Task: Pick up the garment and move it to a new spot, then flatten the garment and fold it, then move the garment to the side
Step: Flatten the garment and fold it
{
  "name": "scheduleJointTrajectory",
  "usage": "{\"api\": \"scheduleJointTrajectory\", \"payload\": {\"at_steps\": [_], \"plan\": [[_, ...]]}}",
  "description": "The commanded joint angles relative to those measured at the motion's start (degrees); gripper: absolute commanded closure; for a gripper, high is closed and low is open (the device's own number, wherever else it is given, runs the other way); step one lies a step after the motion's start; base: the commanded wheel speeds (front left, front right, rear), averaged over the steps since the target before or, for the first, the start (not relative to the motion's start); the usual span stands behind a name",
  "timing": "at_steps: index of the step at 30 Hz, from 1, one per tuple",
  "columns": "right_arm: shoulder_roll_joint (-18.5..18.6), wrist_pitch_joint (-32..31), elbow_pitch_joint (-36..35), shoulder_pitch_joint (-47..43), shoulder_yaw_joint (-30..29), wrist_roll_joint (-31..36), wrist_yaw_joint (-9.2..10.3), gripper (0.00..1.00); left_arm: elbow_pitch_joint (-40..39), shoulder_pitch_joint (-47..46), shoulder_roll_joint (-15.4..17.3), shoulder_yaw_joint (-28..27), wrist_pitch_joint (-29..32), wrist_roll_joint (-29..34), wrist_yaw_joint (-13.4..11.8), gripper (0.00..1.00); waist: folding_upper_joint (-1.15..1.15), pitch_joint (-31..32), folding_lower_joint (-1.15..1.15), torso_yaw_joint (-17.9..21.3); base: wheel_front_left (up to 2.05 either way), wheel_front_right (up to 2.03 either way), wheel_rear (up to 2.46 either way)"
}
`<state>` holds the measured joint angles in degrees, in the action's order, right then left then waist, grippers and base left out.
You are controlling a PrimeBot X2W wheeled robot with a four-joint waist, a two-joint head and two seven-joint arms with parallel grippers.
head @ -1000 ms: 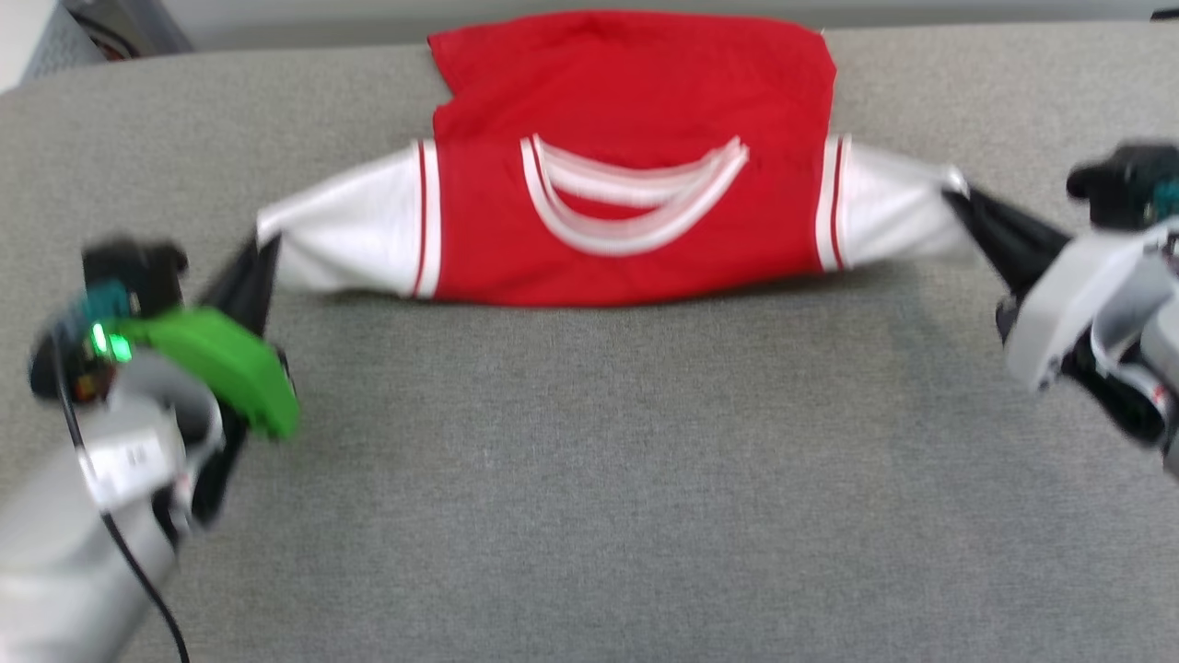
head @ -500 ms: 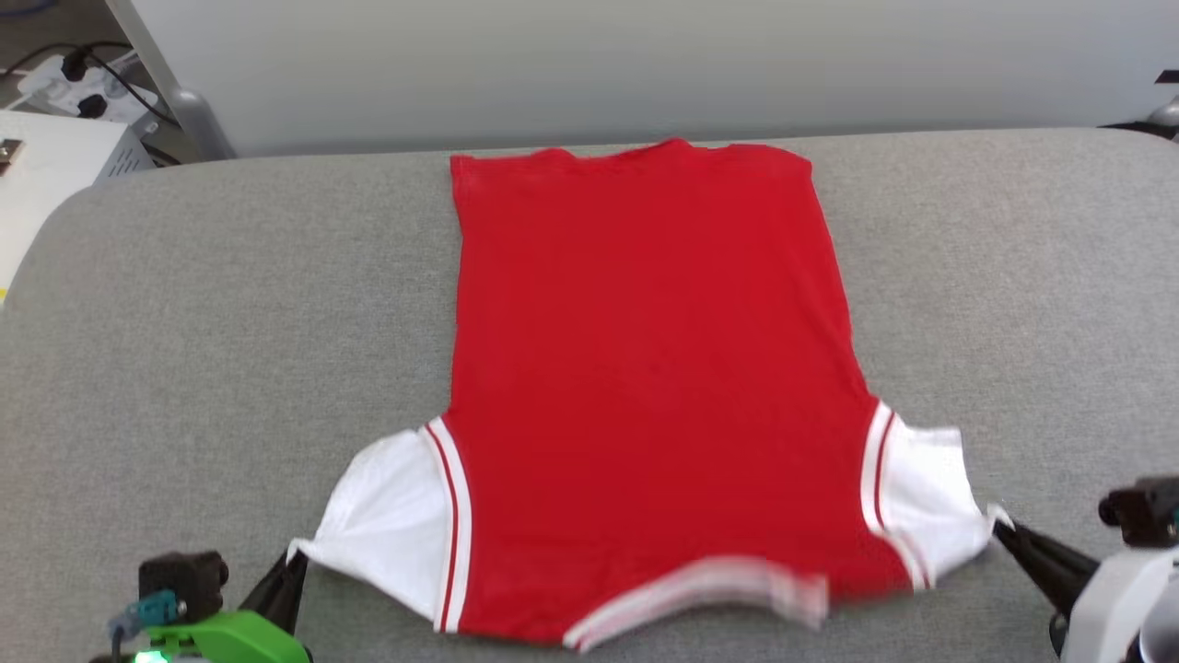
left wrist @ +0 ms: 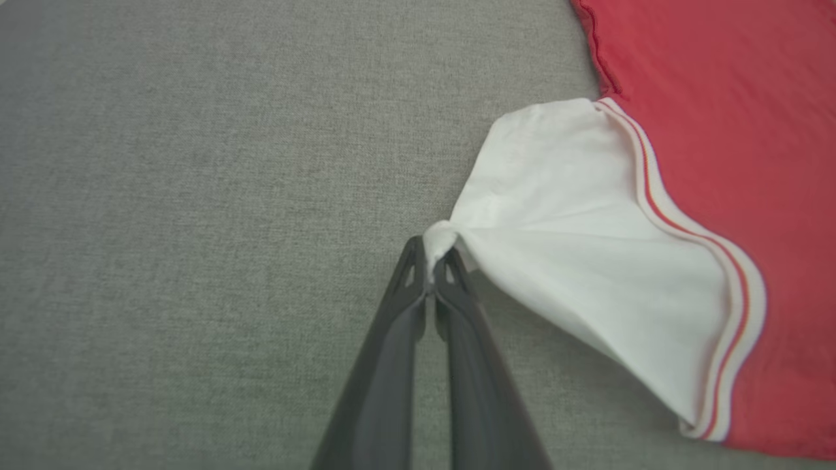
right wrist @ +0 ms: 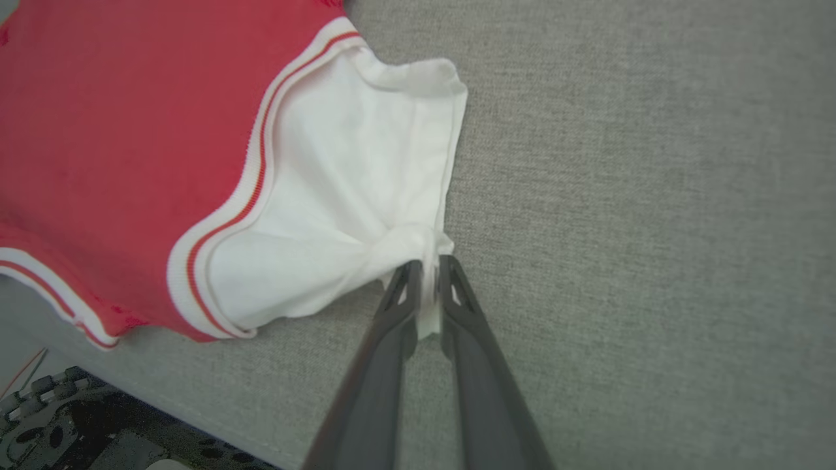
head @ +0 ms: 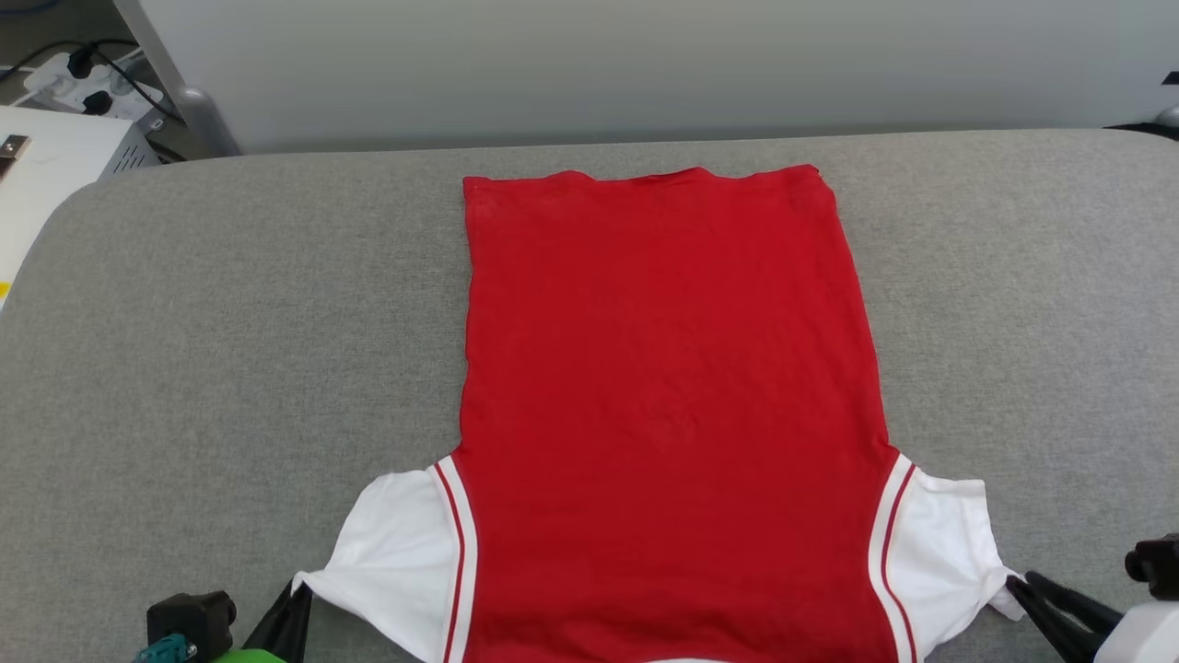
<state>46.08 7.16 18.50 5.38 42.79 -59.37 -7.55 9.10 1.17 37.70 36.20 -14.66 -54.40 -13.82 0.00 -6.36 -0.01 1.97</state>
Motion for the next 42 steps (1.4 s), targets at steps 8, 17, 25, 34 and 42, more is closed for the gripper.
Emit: {"api": "scheduleJointTrajectory", "payload": {"at_steps": [8, 17, 25, 34, 42], "plan": [[5.46, -4.93, -10.03, 9.79, -17.64, 5.96, 0.06, 0.0, -5.95, -4.03, -2.53, -2.76, -0.33, 8.29, -1.19, 1.0, 0.0, -6.17, 0.01, -4.02, 0.0, 0.0, 0.0], [5.5, -32.2, -11.62, 33.61, -24.23, 8.85, 0.06, 0.0, -11.6, -9.79, -4.37, -1.72, -0.26, 13.68, -1.97, 1.0, 0.0, -15.86, 0.01, -10.38, 0.0, 0.0, 0.0], [-0.6, -61.17, 1.24, 54.19, -21.31, 11.52, 0.06, 0.0, -13.39, -14.65, -7.43, -0.15, -0.19, 16.29, -1.99, 1.0, 0.0, -23.12, 0.01, -16.17, 0.0, 0.0, 0.0], [-6.39, -65.85, 12.06, 63.0, -22.59, 20.39, 0.06, 0.0, -13.39, -18.7, -10.47, 0.33, -0.28, 18.75, -0.45, 1.0, 0.0, -29.87, 0.01, -20.41, 0.0, 0.0, 0.0], [-7.36, -65.47, 16.59, 57.46, -21.24, 21.87, 0.06, 0.0, -11.28, -19.99, -12.01, -0.11, -0.32, 19.58, 1.37, 1.0, 0.0, -31.34, 0.01, -20.3, 0.0, 0.0, 0.0]]}}
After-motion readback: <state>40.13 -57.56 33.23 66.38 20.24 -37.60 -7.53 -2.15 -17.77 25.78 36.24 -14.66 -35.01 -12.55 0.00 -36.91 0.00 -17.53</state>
